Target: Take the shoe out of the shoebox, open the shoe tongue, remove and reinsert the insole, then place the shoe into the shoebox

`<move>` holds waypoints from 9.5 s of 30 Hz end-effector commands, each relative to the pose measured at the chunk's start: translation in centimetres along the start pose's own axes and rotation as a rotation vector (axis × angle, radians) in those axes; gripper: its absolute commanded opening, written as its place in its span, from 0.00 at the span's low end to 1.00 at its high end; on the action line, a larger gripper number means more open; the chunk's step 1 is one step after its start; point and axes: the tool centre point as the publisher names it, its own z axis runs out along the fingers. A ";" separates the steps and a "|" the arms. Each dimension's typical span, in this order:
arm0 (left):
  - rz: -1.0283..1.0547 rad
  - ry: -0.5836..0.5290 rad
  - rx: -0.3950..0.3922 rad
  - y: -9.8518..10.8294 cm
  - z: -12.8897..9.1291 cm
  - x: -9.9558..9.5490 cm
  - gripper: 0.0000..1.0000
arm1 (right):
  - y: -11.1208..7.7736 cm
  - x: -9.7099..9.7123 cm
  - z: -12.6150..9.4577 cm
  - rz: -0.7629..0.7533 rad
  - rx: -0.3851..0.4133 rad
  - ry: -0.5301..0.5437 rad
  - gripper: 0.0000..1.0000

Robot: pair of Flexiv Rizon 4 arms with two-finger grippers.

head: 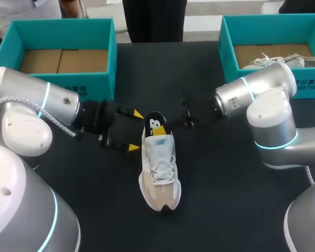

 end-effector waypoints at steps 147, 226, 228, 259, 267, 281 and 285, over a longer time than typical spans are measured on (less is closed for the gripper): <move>-0.006 -0.109 -0.060 1.2 -9.2 -3.8 1.00 | 0.7 0.9 -0.2 0.492 0.153 -1.193 0.00; -0.006 -0.109 -0.060 1.2 -9.2 -3.8 1.00 | -3.6 -6.1 1.3 0.661 0.236 -1.284 0.00; -0.006 -0.109 -0.060 1.2 -9.2 -3.8 1.00 | -2.9 -5.2 0.7 0.672 0.267 -1.276 0.00; -0.006 -0.109 -0.060 1.2 -9.2 -3.8 1.00 | -4.2 2.7 0.5 1.000 0.658 -0.955 0.96; -0.006 -0.109 -0.060 1.2 -9.2 -3.8 1.00 | -3.5 2.9 1.0 1.019 0.583 -0.981 1.00; -0.006 -0.109 -0.060 1.2 -9.2 -3.8 1.00 | -3.8 2.4 1.3 1.021 0.594 -1.026 1.00; -0.006 -0.109 -0.060 1.2 -9.2 -3.8 1.00 | -3.3 2.3 1.2 1.016 0.592 -1.037 1.00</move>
